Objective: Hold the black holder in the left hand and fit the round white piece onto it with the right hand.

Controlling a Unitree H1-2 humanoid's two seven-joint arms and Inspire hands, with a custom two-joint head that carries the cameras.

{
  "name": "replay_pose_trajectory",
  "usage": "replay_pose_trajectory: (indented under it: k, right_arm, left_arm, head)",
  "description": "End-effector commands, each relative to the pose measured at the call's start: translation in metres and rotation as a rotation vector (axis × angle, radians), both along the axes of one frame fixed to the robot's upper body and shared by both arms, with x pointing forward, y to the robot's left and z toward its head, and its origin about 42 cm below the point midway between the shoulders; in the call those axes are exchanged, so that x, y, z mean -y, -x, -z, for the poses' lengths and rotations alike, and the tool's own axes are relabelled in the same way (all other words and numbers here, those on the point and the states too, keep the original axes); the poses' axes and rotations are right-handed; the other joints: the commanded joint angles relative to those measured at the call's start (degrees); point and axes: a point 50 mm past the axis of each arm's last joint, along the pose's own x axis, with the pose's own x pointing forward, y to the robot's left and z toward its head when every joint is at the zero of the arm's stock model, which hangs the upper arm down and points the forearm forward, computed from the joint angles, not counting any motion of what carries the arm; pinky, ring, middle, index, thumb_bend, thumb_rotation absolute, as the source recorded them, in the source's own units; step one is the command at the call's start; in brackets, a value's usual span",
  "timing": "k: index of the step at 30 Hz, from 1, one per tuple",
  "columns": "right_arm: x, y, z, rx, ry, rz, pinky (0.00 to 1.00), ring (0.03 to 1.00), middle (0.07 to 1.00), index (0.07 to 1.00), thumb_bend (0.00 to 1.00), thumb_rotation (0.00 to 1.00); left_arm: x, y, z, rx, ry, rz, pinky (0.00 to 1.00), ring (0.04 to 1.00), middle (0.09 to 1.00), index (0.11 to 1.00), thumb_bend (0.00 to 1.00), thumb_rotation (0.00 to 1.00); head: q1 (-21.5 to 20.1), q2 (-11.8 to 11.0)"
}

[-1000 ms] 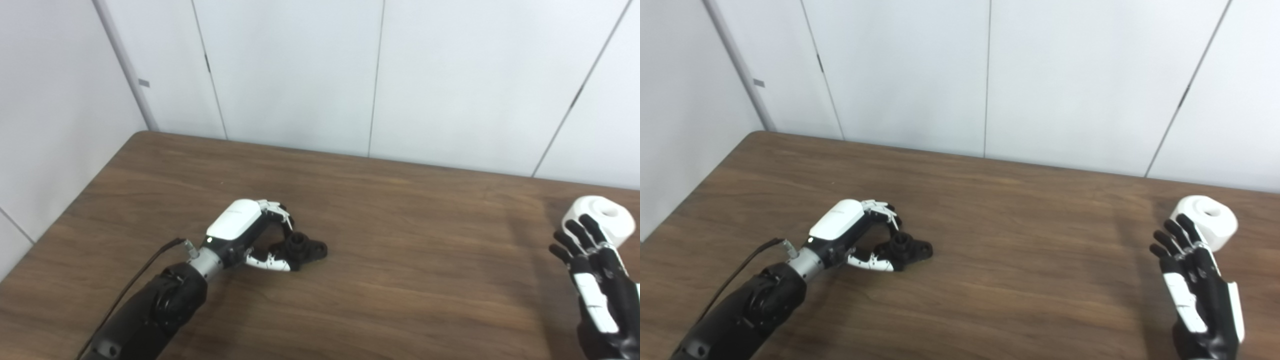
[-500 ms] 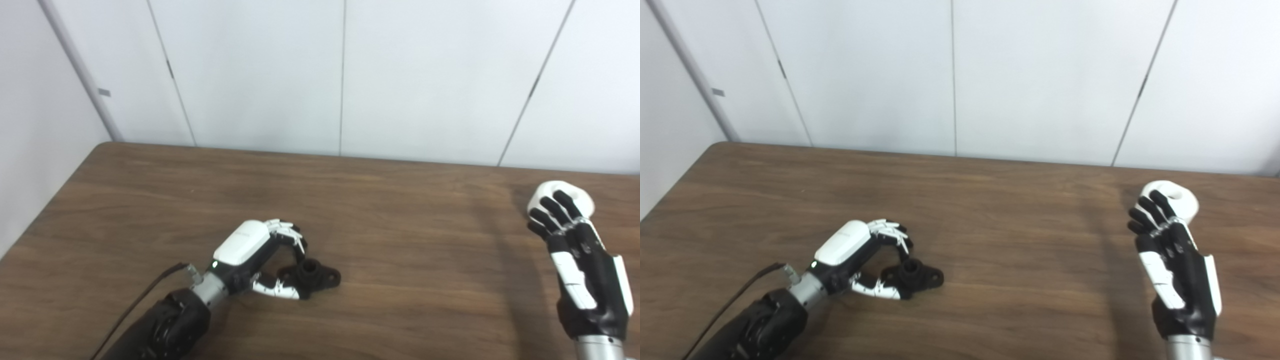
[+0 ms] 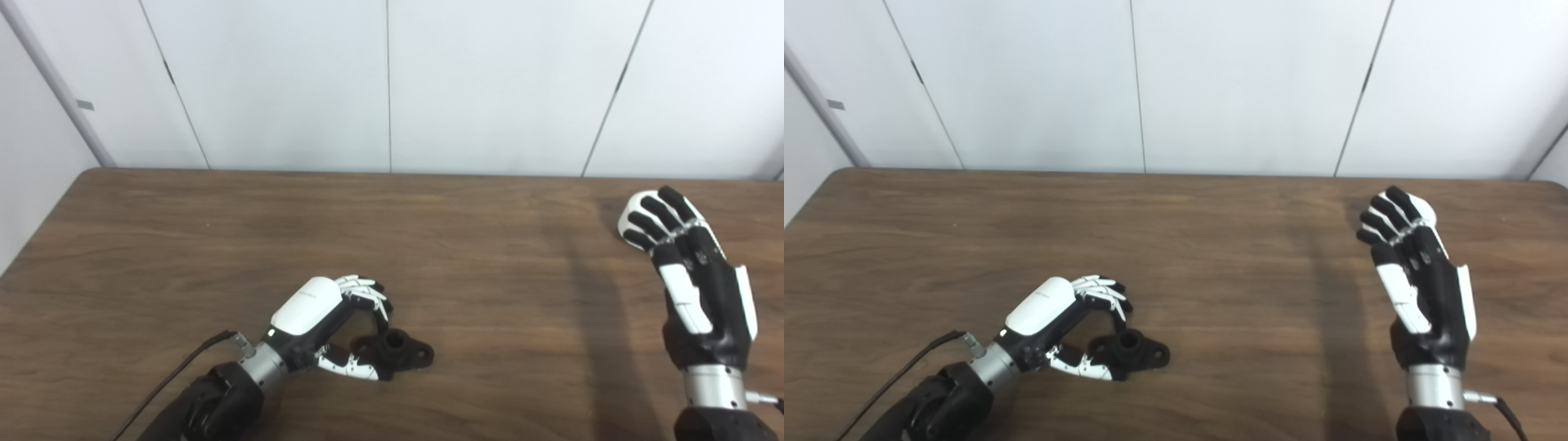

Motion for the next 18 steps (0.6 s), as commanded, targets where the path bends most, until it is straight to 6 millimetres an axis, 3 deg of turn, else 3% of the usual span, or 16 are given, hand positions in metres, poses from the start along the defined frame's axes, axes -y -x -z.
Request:
replay_pose_trajectory:
  k: [1, 11, 18]
  right_arm:
    - [-0.003, 0.000, -0.020, 0.082, 0.012, -0.009, 0.76, 0.809, 0.837, 0.846, 0.60, 0.60]
    - [-0.002, 0.007, -0.031, 0.103, 0.005, 0.004, 0.71, 0.781, 0.830, 0.833, 0.64, 0.61]
    - [0.001, 0.011, -0.041, 0.122, 0.002, -0.008, 0.74, 0.795, 0.837, 0.833, 0.65, 0.60]
  left_arm:
    - [0.011, 0.011, 0.005, -0.026, -0.021, 0.068, 0.89, 0.841, 0.694, 0.483, 0.52, 0.05]
    - [0.015, 0.021, 0.012, -0.055, 0.021, 0.006, 0.91, 0.844, 0.695, 0.482, 0.52, 0.05]
    - [0.010, 0.019, 0.008, -0.055, 0.037, -0.035, 0.91, 0.848, 0.699, 0.483, 0.52, 0.05]
  head:
    - [-0.04, 0.38]
    - [1.52, 1.93]
    - [1.58, 3.72]
